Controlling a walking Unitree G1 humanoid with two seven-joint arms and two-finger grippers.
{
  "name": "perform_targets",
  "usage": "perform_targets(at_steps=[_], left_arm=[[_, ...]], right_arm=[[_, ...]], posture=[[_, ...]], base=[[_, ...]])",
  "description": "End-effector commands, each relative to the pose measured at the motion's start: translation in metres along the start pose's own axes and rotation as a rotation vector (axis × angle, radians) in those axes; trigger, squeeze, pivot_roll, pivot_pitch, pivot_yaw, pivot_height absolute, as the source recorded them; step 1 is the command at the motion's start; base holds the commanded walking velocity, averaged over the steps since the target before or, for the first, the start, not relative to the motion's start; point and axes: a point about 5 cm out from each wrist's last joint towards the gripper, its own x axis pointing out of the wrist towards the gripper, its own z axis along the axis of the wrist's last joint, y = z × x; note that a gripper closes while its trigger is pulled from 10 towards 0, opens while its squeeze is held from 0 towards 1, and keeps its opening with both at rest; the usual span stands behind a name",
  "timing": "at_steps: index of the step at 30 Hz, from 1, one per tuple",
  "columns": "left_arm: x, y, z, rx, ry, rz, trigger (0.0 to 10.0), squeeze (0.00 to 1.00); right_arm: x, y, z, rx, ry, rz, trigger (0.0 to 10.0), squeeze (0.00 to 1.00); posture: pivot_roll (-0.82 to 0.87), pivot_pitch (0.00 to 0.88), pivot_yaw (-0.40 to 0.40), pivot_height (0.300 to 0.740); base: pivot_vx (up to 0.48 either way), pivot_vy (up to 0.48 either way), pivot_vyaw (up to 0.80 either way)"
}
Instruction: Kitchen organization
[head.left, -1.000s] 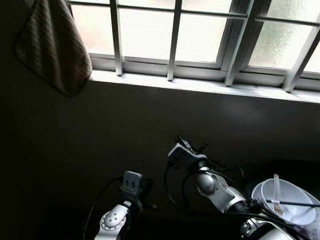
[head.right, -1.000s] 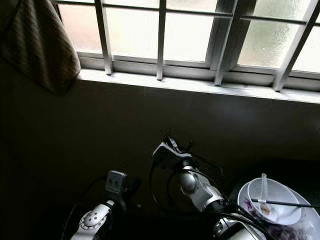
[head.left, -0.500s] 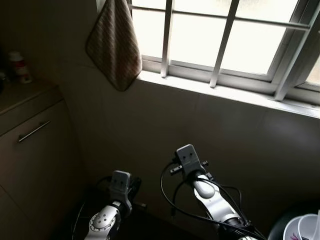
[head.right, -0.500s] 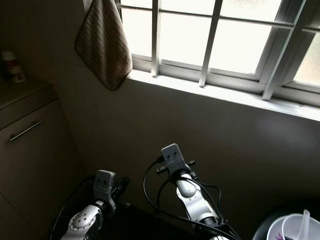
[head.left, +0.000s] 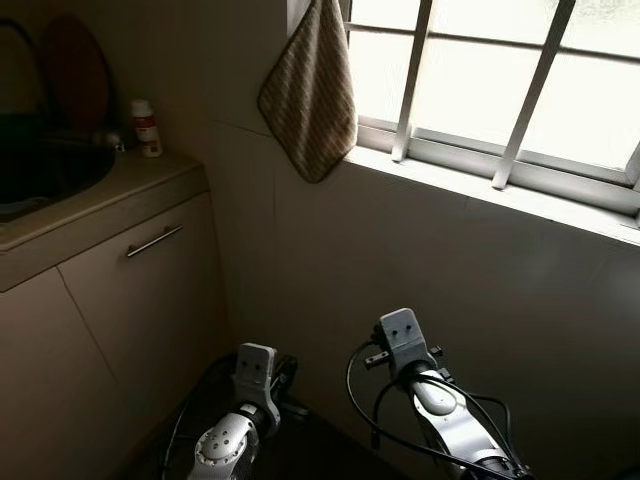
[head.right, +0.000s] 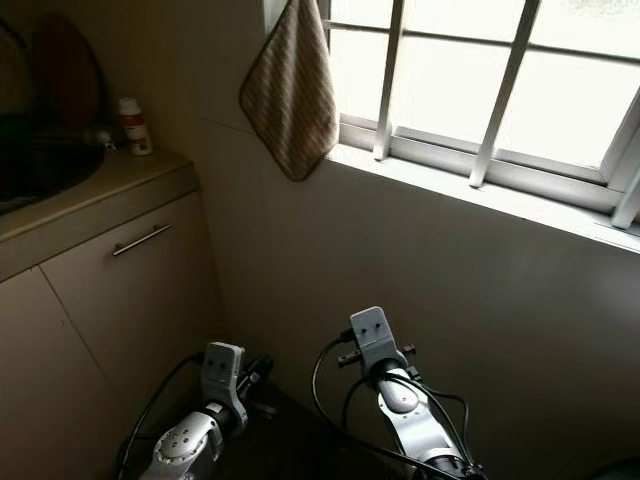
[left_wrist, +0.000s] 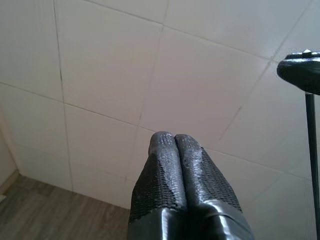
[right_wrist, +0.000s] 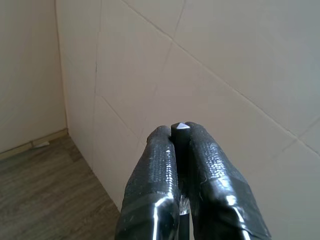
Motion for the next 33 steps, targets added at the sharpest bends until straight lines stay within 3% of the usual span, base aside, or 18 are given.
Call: perform_targets(at_steps=[1, 9, 14, 18, 22, 29, 31, 33], left_arm=[[-0.001, 0.006, 0.005, 0.018, -0.014, 0.017, 10.0, 0.0], [0.0, 0.007, 0.006, 0.022, -0.019, 0.02, 10.0, 0.0], [0.0, 0.007, 0.008, 0.03, -0.035, 0.024, 10.0, 0.0], [0.0, 0.007, 0.01, 0.083, -0.034, 0.037, 10.0, 0.0], [-0.002, 0.009, 0.037, 0.199, -0.164, 0.091, 10.0, 0.0], [0.004, 0.012, 0.092, 0.25, -0.344, 0.136, 10.0, 0.0], [0.004, 0.008, 0.112, 0.268, -0.413, 0.136, 10.0, 0.0], [0.004, 0.007, 0.116, 0.273, -0.428, 0.138, 10.0, 0.0]], right_arm=[[0.0, 0.005, 0.004, 0.011, -0.014, 0.008, 10.0, 0.0], [0.001, 0.005, 0.008, 0.02, -0.022, 0.005, 10.0, 0.0], [0.002, 0.004, 0.015, -0.009, -0.056, 0.01, 10.0, 0.0], [0.003, -0.001, 0.026, -0.024, -0.1, -0.012, 10.0, 0.0], [0.004, -0.008, 0.061, -0.061, -0.257, -0.032, 10.0, 0.0], [-0.001, 0.001, 0.117, -0.166, -0.516, 0.019, 10.0, 0.0], [-0.005, 0.006, 0.138, -0.163, -0.603, 0.052, 10.0, 0.0], [-0.006, 0.007, 0.143, -0.152, -0.623, 0.063, 10.0, 0.0]], posture=[[0.03, 0.0, -0.063, 0.74], [0.04, 0.0, -0.065, 0.74], [0.04, 0.0, -0.066, 0.74], [0.04, 0.0, -0.065, 0.74], [0.04, 0.0, -0.062, 0.74], [0.05, 0.0, -0.063, 0.74], [0.05, 0.0, -0.061, 0.74], [0.05, 0.0, -0.061, 0.74]], base=[[0.0, 0.48, 0.0], [0.0, 0.449, 0.0], [0.0, 0.0, 0.0], [0.0, 0.0, 0.4], [0.0, 0.0, 0.8], [0.0, 0.0, 0.8], [0.0, 0.0, 0.8], [0.0, 0.0, 0.8]])
